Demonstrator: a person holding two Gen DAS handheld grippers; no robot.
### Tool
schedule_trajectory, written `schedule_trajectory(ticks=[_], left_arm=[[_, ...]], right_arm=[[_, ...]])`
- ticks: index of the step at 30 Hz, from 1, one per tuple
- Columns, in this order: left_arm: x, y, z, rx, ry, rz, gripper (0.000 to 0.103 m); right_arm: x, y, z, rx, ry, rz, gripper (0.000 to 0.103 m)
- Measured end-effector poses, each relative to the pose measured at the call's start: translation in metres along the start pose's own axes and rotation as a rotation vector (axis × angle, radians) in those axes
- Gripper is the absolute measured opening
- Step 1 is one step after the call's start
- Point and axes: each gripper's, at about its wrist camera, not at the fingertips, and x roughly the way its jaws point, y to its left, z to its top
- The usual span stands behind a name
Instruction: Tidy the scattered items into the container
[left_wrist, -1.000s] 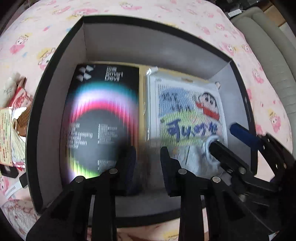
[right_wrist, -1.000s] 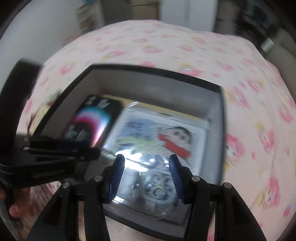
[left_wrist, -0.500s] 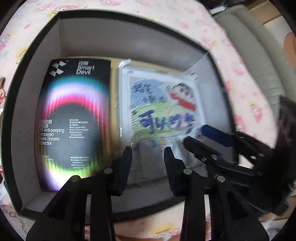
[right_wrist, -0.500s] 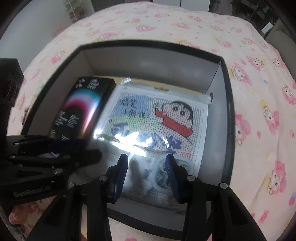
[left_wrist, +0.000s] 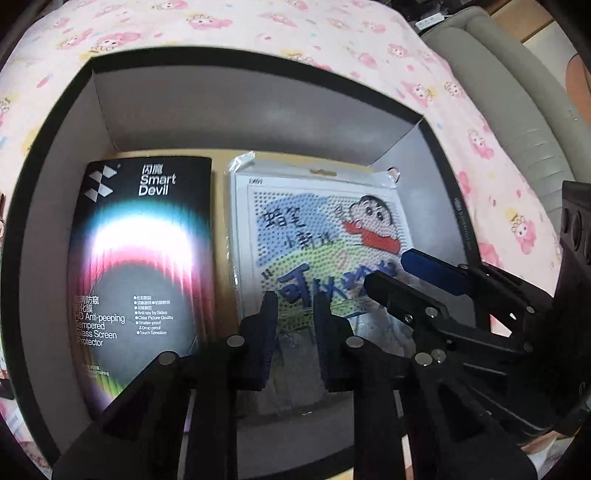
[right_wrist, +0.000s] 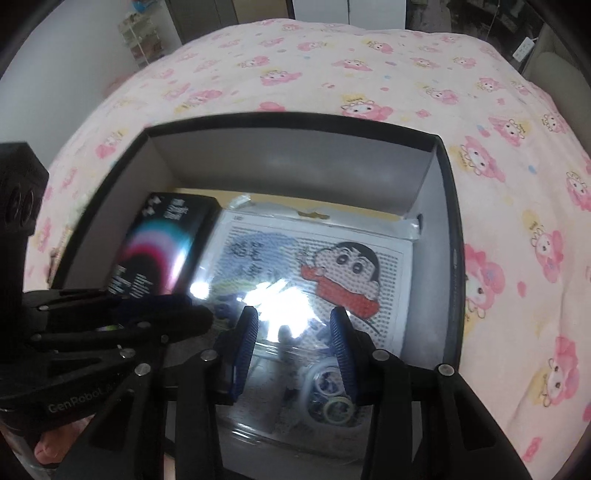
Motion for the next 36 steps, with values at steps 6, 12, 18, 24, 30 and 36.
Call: schedule_trajectory(ticks=[6,12,18,24,30,36], left_arm=[[0.000,0.001,-0.009,0.004,0.006,-0.009,0.018],[-0.027,-0.003,-0.018,-0.050,-0.027,-0.070,0.035],[-0.093,-0.039,-0.052,0.085,-0.192,-0.043,0.050],[-0.118,-0.040,-0.057,0.149,-0.225,-0.087,0.056],[-0.124,-0.037,-0.068,0.189,-0.263,-0.064,0.059],[-0.148,-0.014,-0.082,0.185,-0.314,-0.035,0.068]], right_arm=[[0.010,0.009,-0.012,-0.018,0.055,-0.004,0.036],[-0.011,0.009,-0.027,0.043,0.032,0.022,0.035],[-0.077,0.023,-0.046,0.108,-0.151,-0.042,0.039],[-0.114,0.042,-0.076,0.134,-0.231,-0.089,0.045],[-0.136,0.062,-0.087,0.143,-0.267,-0.066,0.058],[-0.140,0.088,-0.092,0.144,-0.280,-0.004,0.060]])
